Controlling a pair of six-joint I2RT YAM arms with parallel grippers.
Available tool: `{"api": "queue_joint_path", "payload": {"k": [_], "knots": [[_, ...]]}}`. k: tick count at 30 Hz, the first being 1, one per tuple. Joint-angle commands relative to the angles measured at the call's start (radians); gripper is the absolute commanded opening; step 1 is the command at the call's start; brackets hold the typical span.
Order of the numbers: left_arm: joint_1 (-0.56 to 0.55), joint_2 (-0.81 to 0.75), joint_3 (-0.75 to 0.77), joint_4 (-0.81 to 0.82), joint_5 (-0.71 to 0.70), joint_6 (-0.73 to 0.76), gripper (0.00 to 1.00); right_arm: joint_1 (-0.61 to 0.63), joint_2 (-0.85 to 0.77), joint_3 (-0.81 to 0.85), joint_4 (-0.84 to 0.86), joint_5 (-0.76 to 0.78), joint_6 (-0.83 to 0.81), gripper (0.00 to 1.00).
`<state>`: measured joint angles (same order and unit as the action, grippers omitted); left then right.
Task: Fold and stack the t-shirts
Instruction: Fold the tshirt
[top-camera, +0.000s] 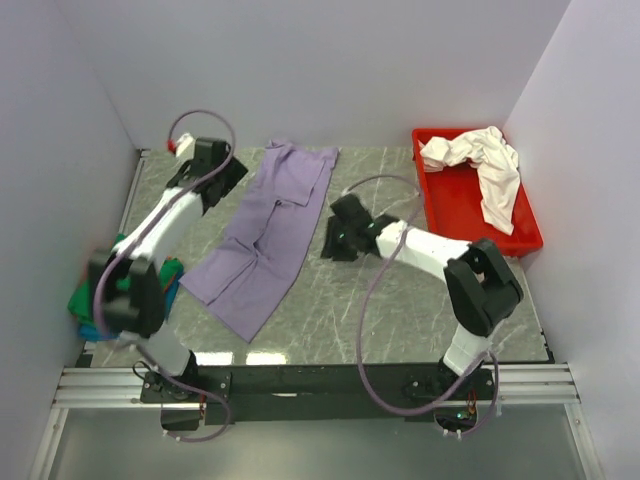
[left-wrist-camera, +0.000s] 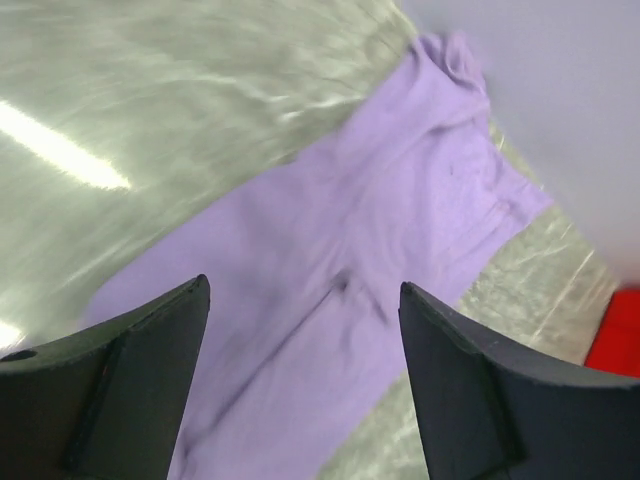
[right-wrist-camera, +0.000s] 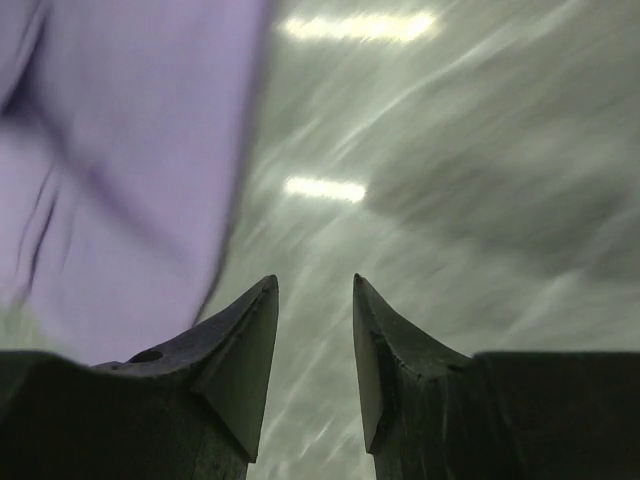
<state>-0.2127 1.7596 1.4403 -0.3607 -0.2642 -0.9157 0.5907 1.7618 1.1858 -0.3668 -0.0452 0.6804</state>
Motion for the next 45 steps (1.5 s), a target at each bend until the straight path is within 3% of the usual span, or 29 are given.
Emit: {"api": "queue_joint_path", "payload": {"k": [1, 4, 10, 20, 25, 33, 41, 45], "knots": [[-0.057, -0.194, -0.241, -0.151, -0.214, -0.202, 0.83, 0.167, -0.129, -0.069, 0.118, 0.044, 0.097, 0.43], [-0.073, -0.407, -0.428, -0.196, -0.227, -0.252, 0.84, 0.305, -0.115, -0.065, 0.169, 0.093, 0.131, 0.43], [-0.071, -0.716, -0.603, -0.222, -0.199, -0.21, 0.85, 0.517, 0.119, 0.198, 0.094, 0.197, 0.075, 0.43], [-0.056, -0.845, -0.535, -0.304, -0.202, -0.157, 0.87, 0.606, 0.344, 0.34, 0.123, 0.222, 0.031, 0.43], [-0.054, -0.819, -0.509, -0.291, -0.17, -0.129, 0.87, 0.629, 0.401, 0.351, 0.033, 0.283, 0.025, 0.43], [-0.054, -0.799, -0.535, -0.264, -0.124, -0.103, 0.87, 0.636, 0.296, 0.141, -0.121, 0.36, 0.059, 0.43], [-0.071, -0.789, -0.673, -0.166, 0.045, -0.109, 0.85, 0.621, 0.101, -0.184, -0.055, 0.331, 0.103, 0.44], [-0.148, -0.779, -0.771, -0.127, 0.065, -0.147, 0.85, 0.58, -0.016, -0.342, 0.03, 0.266, 0.108, 0.44]]}}
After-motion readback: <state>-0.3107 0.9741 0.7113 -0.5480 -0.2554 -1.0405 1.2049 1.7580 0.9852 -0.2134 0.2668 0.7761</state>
